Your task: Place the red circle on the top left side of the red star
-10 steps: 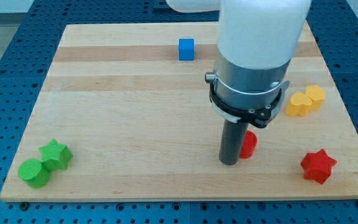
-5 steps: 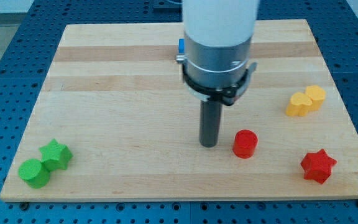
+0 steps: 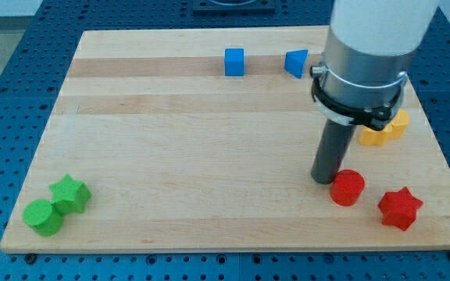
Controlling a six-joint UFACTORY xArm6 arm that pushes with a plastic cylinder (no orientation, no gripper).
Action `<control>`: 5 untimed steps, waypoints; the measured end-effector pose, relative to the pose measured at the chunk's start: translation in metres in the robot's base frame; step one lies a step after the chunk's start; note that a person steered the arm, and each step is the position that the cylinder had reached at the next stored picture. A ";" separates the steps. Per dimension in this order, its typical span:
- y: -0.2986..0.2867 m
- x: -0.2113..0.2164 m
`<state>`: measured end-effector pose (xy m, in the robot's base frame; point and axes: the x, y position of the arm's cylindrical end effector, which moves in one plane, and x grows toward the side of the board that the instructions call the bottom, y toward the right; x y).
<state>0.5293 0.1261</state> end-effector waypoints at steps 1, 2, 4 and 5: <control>0.015 0.000; 0.021 0.000; 0.037 0.000; 0.042 0.000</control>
